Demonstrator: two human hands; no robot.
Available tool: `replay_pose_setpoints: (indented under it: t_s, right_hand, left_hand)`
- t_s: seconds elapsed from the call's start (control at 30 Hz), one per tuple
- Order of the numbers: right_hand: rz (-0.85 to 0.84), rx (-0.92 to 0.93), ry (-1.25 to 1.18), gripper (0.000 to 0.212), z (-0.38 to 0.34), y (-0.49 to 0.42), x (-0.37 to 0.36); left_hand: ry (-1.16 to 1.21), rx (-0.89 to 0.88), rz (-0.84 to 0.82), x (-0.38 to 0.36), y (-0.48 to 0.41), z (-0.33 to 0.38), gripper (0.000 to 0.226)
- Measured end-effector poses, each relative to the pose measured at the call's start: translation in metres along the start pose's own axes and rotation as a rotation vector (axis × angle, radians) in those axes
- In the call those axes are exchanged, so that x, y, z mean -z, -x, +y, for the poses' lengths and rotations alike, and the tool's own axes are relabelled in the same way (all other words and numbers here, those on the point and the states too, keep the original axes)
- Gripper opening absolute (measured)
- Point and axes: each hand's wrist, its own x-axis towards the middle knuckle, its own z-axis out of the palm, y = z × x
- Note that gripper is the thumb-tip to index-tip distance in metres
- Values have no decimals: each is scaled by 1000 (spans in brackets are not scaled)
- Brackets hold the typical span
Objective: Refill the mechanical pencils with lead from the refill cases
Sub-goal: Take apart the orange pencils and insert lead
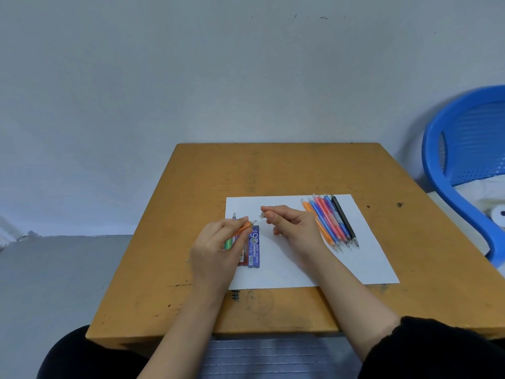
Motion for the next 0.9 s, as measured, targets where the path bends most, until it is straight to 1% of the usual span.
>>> replay_pose_setpoints:
  t_s: [0.13, 0.4, 0.57, 0.9]
  right_hand:
    - [-66, 6, 47, 17, 2, 1, -1]
    - [-100, 16, 19, 21, 6, 1, 0]
    - [-115, 29, 17, 13, 6, 1, 2]
    - [-143, 12, 1, 12, 3, 5, 3]
  left_hand:
    - [7, -40, -10, 1, 1, -1, 25]
    - [10, -79, 1, 1, 1, -2, 24]
    - [13, -77, 4, 2, 2, -3, 24]
    - [4, -163, 16, 4, 0, 0, 28]
